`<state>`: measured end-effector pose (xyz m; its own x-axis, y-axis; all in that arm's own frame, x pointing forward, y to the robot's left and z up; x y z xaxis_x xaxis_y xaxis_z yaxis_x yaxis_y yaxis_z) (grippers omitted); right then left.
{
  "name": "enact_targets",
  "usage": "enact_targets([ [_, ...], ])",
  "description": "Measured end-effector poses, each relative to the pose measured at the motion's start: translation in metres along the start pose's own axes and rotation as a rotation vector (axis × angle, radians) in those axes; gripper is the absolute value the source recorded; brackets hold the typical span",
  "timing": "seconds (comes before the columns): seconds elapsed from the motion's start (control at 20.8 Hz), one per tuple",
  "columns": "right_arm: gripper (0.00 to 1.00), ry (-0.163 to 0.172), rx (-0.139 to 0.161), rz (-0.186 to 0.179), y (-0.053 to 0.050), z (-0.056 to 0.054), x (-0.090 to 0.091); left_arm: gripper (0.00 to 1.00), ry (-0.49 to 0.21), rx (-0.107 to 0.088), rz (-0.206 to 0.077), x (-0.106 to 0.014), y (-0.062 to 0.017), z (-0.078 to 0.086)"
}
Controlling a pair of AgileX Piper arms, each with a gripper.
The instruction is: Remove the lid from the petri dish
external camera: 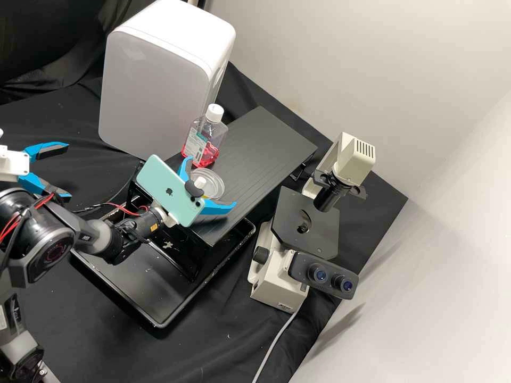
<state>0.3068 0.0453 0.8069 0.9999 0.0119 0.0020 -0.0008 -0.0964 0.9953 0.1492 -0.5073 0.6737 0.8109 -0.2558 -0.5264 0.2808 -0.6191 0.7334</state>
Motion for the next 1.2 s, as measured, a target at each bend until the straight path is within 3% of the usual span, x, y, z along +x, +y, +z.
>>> enact_targets([
  [0.05,1.00,-0.005,-0.016,-0.003,-0.0006,0.0005,0.0014,1.00,0.000,0.000,0.000,0.0000,0.0000,0.0000],
  [0.19,1.00,-0.014,-0.028,-0.018,-0.0041,0.0018,0.0038,1.00,0.002,0.002,-0.006,0.0004,-0.0013,-0.0003],
  [0.53,1.00,-0.019,-0.020,-0.025,-0.0053,0.0024,0.0045,1.00,0.004,0.004,-0.012,0.0008,-0.0025,-0.0005],
  [0.58,0.00,-0.019,-0.017,-0.025,-0.0053,0.0024,0.0045,1.00,0.004,0.004,-0.012,0.0008,-0.0025,-0.0005],
  [0.82,0.00,-0.019,0.007,-0.024,-0.0053,0.0024,0.0045,1.00,0.004,0.004,-0.012,0.0008,-0.0025,-0.0005],
  [1.2,0.00,-0.028,0.008,-0.032,-0.0061,0.0032,0.0045,1.00,0.001,0.002,-0.003,0.0027,-0.0008,0.0007],
])
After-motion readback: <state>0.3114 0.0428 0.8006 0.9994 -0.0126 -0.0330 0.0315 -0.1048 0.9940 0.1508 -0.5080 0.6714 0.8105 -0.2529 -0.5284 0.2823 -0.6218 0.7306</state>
